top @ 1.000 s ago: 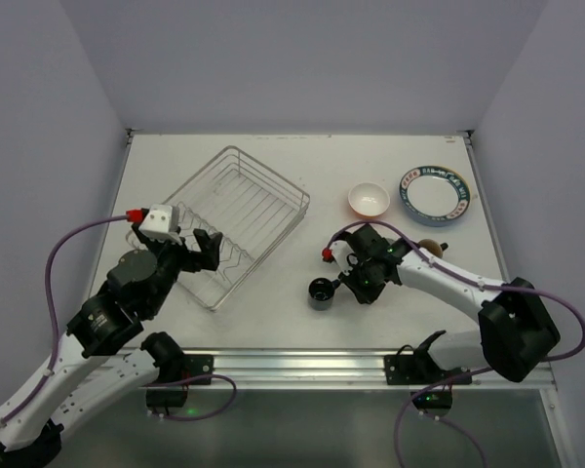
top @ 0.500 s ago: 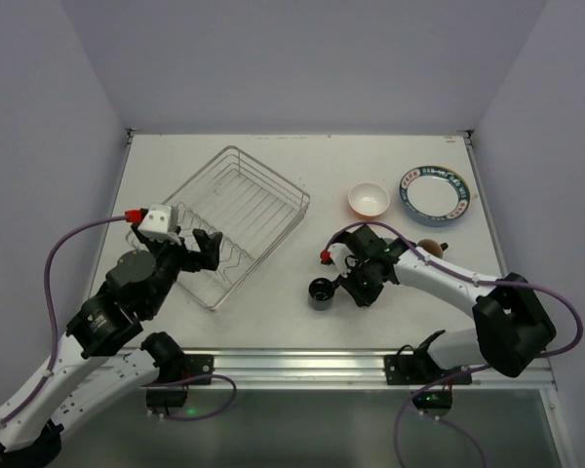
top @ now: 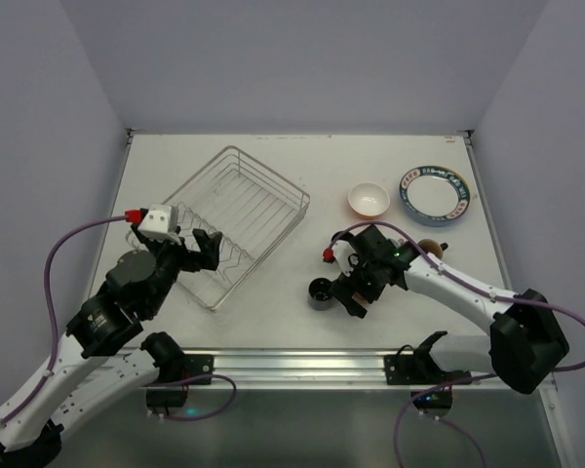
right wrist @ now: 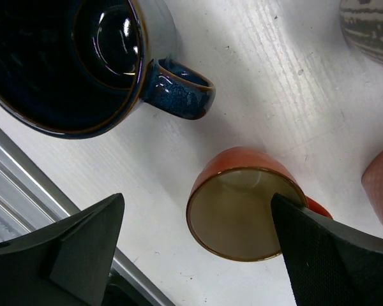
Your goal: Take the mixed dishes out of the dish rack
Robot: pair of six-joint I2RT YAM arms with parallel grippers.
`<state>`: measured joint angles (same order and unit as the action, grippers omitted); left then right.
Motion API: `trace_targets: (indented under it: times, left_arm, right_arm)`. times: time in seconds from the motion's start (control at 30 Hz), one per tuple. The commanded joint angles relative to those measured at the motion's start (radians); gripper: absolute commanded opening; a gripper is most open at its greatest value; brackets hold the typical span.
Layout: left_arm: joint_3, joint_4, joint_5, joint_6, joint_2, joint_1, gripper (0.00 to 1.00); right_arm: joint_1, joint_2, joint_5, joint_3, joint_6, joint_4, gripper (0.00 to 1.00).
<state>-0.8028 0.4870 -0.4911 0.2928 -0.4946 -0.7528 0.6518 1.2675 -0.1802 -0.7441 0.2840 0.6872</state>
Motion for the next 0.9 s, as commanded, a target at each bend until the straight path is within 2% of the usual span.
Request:
trace_targets:
  times: [0.0,0.37,0.5,0.57,0.63,0.67,0.7,0.73,0.77,0.8,0.87]
  left_arm:
    - [0.005,-0.037,-0.026,-0.027,-0.013,0.004,1.00]
    - [0.014,-0.041,-0.024,-0.018,-0.050,0.050,1.00]
    - [0.013,-0.044,-0.061,-0.009,-0.073,0.076,1.00]
    - [0.005,-0.039,-0.070,0.006,-0.091,0.119,1.00]
    - [-0.001,-0.037,-0.047,0.022,-0.116,0.231,1.00]
    - [-0.004,-0.041,-0.029,0.035,-0.122,0.274,1.00]
    - [-0.006,-0.044,0.011,0.040,-0.133,0.362,1.00]
    - [-0.004,-0.045,0.034,0.043,-0.136,0.404,1.00]
    - [-0.003,-0.053,0.078,0.048,-0.140,0.468,1.00]
    - [-0.001,-0.057,0.095,0.048,-0.145,0.492,1.00]
    - [-0.003,-0.057,0.117,0.029,-0.148,0.520,1.00]
  right_arm:
    - [-0.001,-0.054,-0.025,-0.009,0.035,-0.002,0.99]
    - [-0.001,-0.186,-0.050,-0.046,0.055,0.035,0.99]
    - [-0.001,-0.253,0.039,-0.124,0.037,0.066,0.99]
    - [-0.001,-0.278,0.147,-0.159,-0.012,0.066,0.99]
    - [-0.001,-0.313,0.227,-0.204,-0.093,0.032,0.99]
    - [-0.001,-0.329,0.334,-0.213,-0.127,0.009,0.99]
    - [-0.001,-0.365,0.414,-0.216,-0.232,-0.065,0.99]
    - [-0.001,-0.384,0.509,-0.216,-0.308,-0.102,0.99]
    - [-0.001,-0.413,0.674,-0.230,-0.439,-0.121,0.99]
    - [-0.001,-0.413,0.739,-0.239,-0.440,-0.118,0.99]
    - [-0.001,-0.451,0.821,-0.262,-0.563,-0.074,0.99]
